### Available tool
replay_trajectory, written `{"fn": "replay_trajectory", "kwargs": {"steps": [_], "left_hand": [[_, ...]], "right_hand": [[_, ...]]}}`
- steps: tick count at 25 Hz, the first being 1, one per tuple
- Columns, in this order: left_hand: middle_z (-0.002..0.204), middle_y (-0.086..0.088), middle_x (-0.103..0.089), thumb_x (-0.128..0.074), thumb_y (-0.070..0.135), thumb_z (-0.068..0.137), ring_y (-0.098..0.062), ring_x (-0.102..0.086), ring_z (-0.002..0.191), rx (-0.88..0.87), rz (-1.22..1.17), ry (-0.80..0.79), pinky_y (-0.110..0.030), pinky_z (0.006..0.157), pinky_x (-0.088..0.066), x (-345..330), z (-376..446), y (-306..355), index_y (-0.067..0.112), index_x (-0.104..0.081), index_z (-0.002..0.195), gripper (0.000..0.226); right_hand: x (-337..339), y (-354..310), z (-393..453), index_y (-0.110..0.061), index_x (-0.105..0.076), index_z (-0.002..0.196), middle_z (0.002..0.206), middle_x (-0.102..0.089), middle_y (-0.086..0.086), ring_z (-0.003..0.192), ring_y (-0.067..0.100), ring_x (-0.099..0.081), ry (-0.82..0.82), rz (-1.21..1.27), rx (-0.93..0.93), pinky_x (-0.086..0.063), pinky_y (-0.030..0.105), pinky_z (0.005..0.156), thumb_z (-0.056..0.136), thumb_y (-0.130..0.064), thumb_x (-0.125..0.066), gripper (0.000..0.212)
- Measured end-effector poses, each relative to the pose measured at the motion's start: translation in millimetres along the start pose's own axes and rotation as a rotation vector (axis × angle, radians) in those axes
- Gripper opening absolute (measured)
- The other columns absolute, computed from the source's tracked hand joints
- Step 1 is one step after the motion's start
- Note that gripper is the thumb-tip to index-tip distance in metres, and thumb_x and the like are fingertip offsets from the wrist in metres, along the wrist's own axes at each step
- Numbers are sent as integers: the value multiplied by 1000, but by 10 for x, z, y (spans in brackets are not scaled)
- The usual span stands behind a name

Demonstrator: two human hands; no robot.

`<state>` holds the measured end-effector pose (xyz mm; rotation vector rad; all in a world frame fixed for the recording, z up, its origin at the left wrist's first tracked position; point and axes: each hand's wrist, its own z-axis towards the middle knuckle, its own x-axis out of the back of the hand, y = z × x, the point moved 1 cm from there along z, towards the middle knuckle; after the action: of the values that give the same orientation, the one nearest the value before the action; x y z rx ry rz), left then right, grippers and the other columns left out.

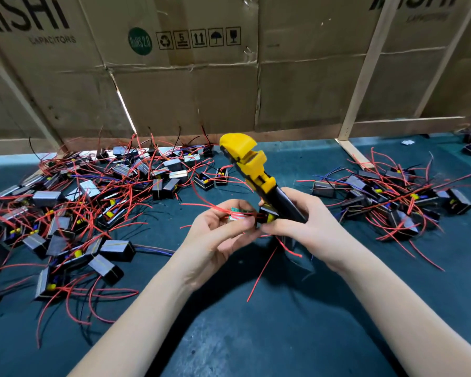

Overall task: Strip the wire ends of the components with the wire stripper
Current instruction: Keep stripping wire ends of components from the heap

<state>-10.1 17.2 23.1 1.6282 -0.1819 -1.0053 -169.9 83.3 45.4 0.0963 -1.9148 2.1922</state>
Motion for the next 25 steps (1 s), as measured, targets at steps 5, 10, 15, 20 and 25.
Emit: {"fn": "replay_trajectory", "kwargs": {"steps": [5, 10, 15, 20, 25], "left_hand": [[87, -7, -69, -67, -4, 79, -13, -69, 81, -32, 73, -53, -24, 79, -57, 10, -26, 7, 12, -72, 95, 23], [88, -5, -69, -72, 6, 80, -14, -67, 79, -147, 255, 23, -25, 75, -56, 8, -18, 6, 14, -73, 95, 17], [82, -2, -70, -77, 10, 78, -12, -65, 73, -288, 624, 95, -21, 73, -54, 92, -12, 67, 11, -71, 95, 18], [78, 4, -72, -77, -1, 77, -5, -65, 69, -415, 1076, 344, -24, 77, -53, 340, -19, 274, 16, -73, 90, 21], [117, -24, -62, -72, 12, 85, -38, -59, 104, -156, 1437, 825, -43, 95, -43, 801, -96, 555, 14, -18, 155, 89]], "right_hand": [[55, 24, 21, -15, -65, 81, 79, -61, 0, 76, 11, -55, 169, 84, -27, -44, 23, 72, 60, -18, -66, 21], [80, 46, 40, -17, -67, 74, 72, -65, -10, 69, 6, -59, 246, 124, -21, -47, 13, 68, 59, -17, -66, 15], [41, 54, 61, -21, -66, 70, 77, -63, 0, 74, 15, -54, 292, 75, -37, -42, 31, 72, 57, -19, -66, 13], [177, 67, 70, -20, -66, 72, 78, -63, -3, 73, 12, -55, 386, 70, -43, -43, 31, 73, 58, -21, -63, 14], [261, 124, 73, -11, -65, 77, 75, -60, 3, 72, 18, -52, 431, 155, -114, -39, 31, 63, 60, -22, -63, 21]]}}
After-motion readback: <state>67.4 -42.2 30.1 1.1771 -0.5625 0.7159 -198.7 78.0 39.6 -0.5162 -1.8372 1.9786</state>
